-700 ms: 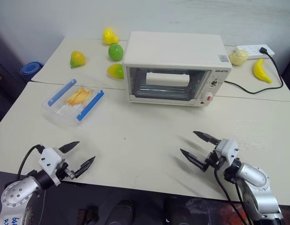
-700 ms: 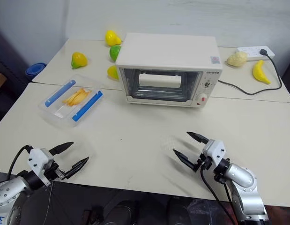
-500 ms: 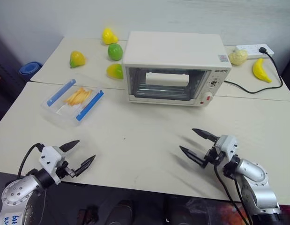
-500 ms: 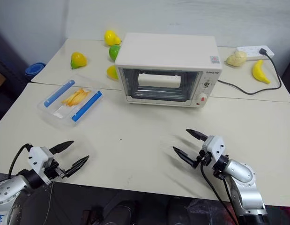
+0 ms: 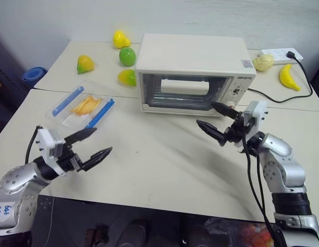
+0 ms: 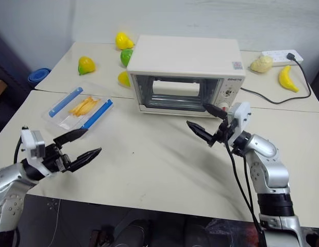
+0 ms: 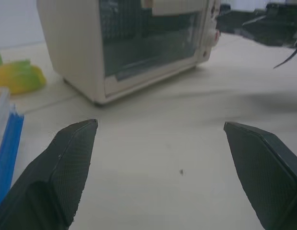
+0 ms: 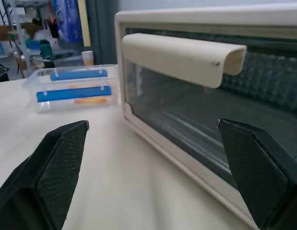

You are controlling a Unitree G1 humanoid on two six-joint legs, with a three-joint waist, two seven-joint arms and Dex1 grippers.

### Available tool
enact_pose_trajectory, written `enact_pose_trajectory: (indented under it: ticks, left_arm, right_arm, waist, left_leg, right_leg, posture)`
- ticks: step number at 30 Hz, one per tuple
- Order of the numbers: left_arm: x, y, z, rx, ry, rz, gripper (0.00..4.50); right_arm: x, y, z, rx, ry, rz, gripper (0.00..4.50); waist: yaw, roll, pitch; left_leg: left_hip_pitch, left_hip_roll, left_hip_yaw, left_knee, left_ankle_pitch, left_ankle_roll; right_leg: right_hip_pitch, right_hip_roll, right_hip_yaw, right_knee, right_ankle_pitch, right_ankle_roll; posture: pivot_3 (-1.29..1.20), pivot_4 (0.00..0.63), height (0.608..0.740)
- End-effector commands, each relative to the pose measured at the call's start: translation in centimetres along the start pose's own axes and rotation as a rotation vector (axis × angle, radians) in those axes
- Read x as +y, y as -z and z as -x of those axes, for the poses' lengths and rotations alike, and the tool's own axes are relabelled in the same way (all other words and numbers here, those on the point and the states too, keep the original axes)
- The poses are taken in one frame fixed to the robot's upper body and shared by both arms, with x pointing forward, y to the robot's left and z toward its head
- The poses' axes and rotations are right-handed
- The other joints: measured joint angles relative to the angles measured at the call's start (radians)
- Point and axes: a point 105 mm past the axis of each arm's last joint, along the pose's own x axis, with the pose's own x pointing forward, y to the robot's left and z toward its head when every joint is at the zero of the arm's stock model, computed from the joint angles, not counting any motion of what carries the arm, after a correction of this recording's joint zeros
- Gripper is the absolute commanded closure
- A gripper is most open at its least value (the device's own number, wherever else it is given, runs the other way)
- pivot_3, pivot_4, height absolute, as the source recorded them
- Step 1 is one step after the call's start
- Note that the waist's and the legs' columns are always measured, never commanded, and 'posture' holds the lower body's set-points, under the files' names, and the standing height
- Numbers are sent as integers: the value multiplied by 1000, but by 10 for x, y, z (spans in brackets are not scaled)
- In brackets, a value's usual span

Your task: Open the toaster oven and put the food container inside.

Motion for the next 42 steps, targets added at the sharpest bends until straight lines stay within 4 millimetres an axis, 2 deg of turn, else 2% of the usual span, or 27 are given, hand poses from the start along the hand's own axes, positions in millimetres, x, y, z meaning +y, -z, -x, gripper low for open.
enact_pose_trajectory:
  ticks: [1, 7, 15, 22, 30, 34, 42]
  left_arm:
    - [-1, -18, -6, -78, -11, 1, 0]
    - [0, -19, -10, -122, -20, 56, 0]
    - [-9, -9, -12, -120, 37, 98, 0]
    - [-9, -9, -17, -120, 44, 90, 0]
    - [-19, -13, -25, -117, 113, 94, 0]
    - [-19, -22, -35, -147, 100, 66, 0]
    - [-18, -27, -42, -156, 78, 74, 0]
  right_arm:
    - [-3, -11, -6, -37, -7, 24, 39]
    - [0, -22, -21, -80, -46, 36, 39]
    - [9, -24, -38, -93, -105, 28, 39]
    - [24, -26, -38, -93, -172, 8, 39]
    - [-6, -21, -32, -59, -11, -32, 39]
    - [-4, -24, -39, -66, -39, 1, 39]
    - [8, -30, -53, -107, -117, 10, 39]
  waist:
    - [-3, 0, 0]
    - [-24, 0, 0]
    - [-25, 0, 0]
    - [-42, 0, 0]
    - [-43, 0, 0]
    - [-42, 0, 0]
    - [-45, 0, 0]
  left_leg:
    - [0, 0, 0, 0, 0, 0]
    - [0, 0, 1, 1, 0, 0]
    - [0, 1, 1, 2, 0, -1]
    - [0, 2, 3, 1, 0, -1]
    - [-1, 2, 3, 2, 0, -1]
    - [-1, 2, 3, 2, 0, -1]
    - [-1, 2, 3, 2, 0, -1]
  right_leg:
    - [0, 0, 0, 0, 0, 0]
    - [-1, 1, 1, 2, 0, 0]
    - [-1, 1, 2, 2, 0, 0]
    - [-3, 2, 4, 4, 0, 0]
    - [-3, 2, 4, 4, 0, 0]
    - [-3, 2, 4, 4, 0, 0]
    - [-4, 2, 4, 4, 0, 0]
  posture:
    - [0, 150, 740]
    - [0, 150, 740]
    - [0, 150, 740]
    - [0, 150, 740]
    - [0, 150, 740]
    - [0, 150, 740]
    - [0, 150, 740]
